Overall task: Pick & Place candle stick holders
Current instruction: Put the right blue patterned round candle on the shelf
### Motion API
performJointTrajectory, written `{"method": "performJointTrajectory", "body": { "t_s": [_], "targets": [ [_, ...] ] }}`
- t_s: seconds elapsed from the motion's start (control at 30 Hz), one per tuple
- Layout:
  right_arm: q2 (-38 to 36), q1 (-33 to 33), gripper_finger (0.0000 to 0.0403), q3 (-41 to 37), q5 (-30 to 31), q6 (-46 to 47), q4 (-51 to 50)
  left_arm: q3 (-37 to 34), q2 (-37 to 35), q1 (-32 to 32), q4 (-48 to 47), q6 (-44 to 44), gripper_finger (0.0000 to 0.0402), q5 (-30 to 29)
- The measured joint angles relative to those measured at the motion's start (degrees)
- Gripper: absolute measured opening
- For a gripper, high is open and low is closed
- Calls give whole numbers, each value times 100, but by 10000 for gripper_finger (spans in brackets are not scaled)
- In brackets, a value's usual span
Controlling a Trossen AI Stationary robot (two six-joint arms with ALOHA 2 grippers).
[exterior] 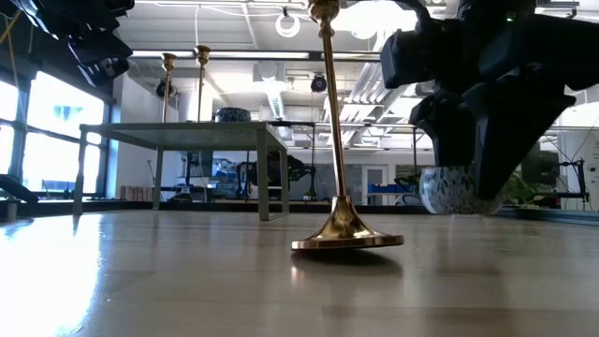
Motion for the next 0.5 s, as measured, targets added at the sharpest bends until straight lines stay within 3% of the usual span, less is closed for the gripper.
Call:
{"method": "performJointTrajectory", "body": {
  "t_s": [0.5],
  "targets": [
    [-543, -84, 291, 7, 0, 127, -290, 1, -2, 0, 2, 6, 154, 0]
  ]
}}
